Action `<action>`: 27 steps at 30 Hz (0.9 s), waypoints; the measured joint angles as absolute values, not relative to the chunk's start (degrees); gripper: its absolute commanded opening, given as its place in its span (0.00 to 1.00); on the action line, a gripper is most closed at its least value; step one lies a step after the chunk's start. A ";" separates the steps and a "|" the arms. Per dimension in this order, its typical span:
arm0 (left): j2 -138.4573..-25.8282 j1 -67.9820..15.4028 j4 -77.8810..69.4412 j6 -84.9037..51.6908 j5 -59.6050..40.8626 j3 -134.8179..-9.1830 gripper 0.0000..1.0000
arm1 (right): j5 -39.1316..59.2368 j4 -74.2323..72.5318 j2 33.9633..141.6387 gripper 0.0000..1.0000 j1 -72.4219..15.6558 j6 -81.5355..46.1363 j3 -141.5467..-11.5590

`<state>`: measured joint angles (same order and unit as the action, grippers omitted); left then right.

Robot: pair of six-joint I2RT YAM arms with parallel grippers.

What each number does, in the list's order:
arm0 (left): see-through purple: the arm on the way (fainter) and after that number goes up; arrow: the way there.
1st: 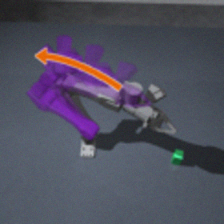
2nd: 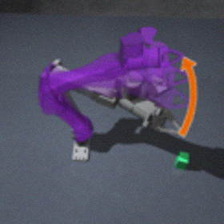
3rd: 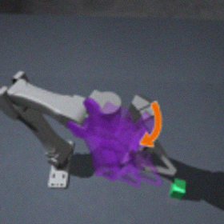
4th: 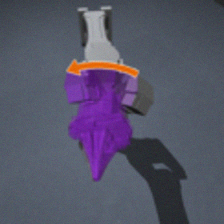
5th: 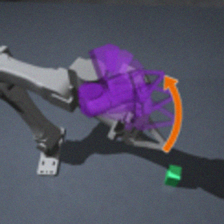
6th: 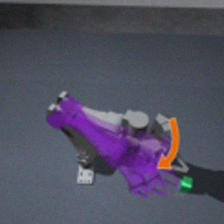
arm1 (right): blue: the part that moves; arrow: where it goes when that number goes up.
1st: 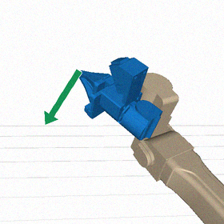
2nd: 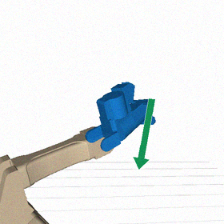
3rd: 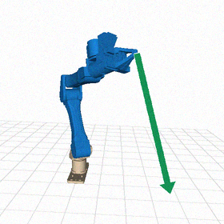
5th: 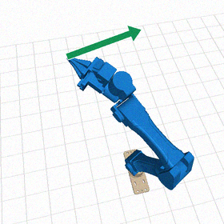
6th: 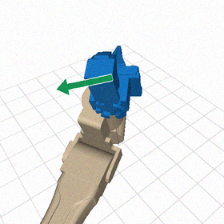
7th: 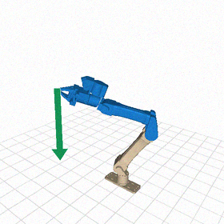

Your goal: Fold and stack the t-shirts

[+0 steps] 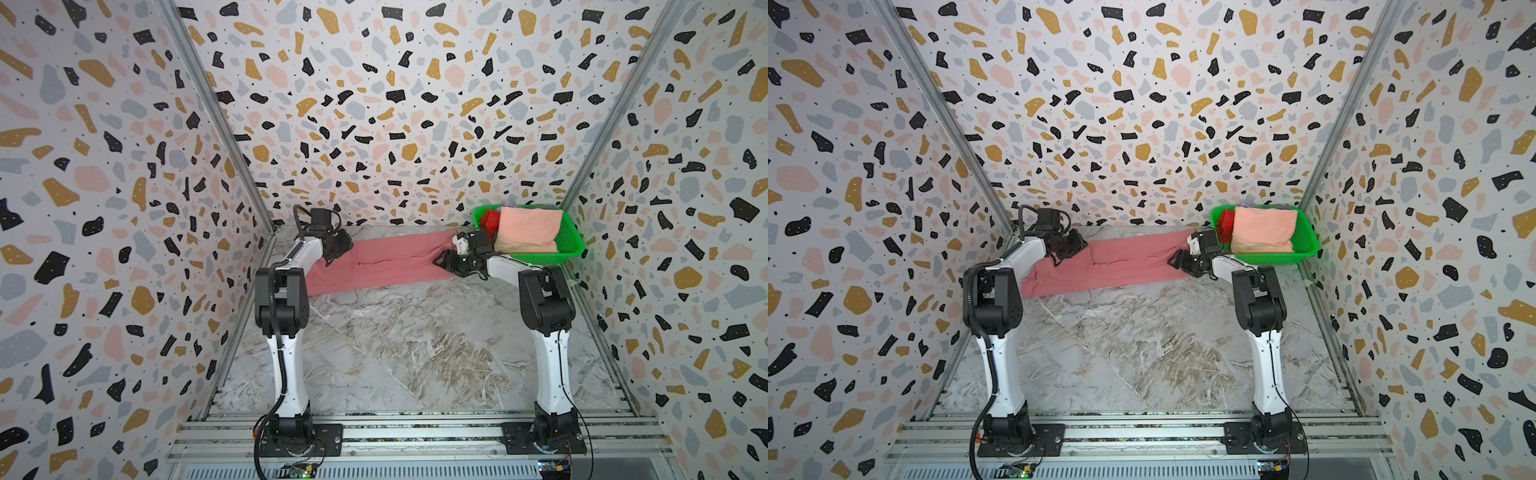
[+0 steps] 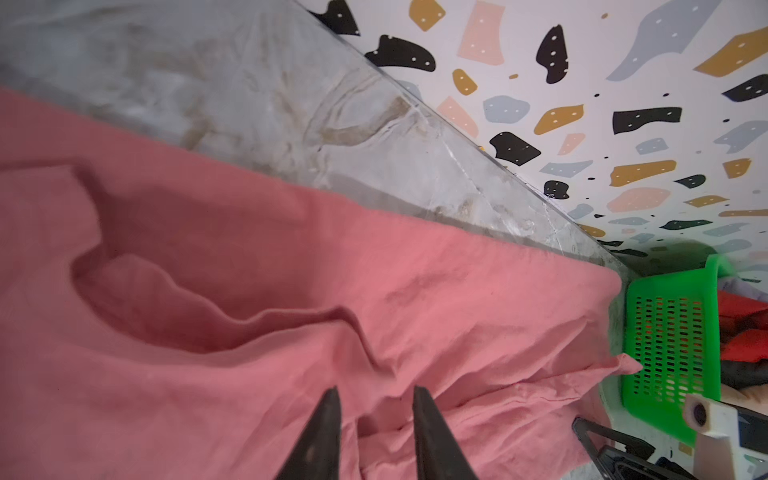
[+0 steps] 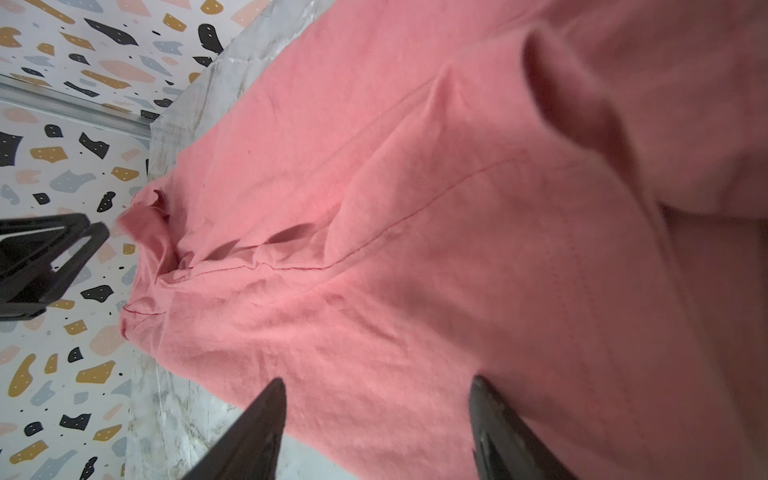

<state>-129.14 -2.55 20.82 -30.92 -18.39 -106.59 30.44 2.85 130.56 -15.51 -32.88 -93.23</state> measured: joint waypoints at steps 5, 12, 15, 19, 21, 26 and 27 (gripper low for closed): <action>-129.56 -2.13 21.76 -28.45 -16.25 -107.68 0.41 | 30.41 2.50 130.43 0.70 -15.51 -32.25 -92.88; -119.68 2.66 19.66 -27.86 -14.44 -94.70 0.46 | 28.51 2.48 128.33 0.70 -15.64 -31.35 -90.83; -115.18 4.78 18.61 -28.18 -13.80 -87.59 0.49 | 27.40 1.54 127.76 0.70 -15.75 -31.05 -91.05; -113.16 4.99 17.02 -29.56 -12.86 -80.97 0.50 | 27.09 0.49 127.94 0.70 -15.77 -30.74 -93.71; -113.23 4.69 15.66 -31.00 -12.71 -78.11 0.51 | 27.22 -1.04 128.51 0.70 -15.77 -30.61 -95.64; -113.73 4.27 13.61 -34.92 -11.70 -74.67 0.51 | 27.35 -5.98 131.66 0.70 -15.88 -30.35 -99.44; -113.89 4.29 13.10 -35.48 -11.42 -74.67 0.51 | 27.27 -6.15 132.86 0.70 -15.88 -30.35 -100.79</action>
<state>-113.89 4.29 13.10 -35.48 -11.42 -74.67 27.27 -6.15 132.86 -15.88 -30.35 -100.79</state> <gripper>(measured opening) 0.512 0.699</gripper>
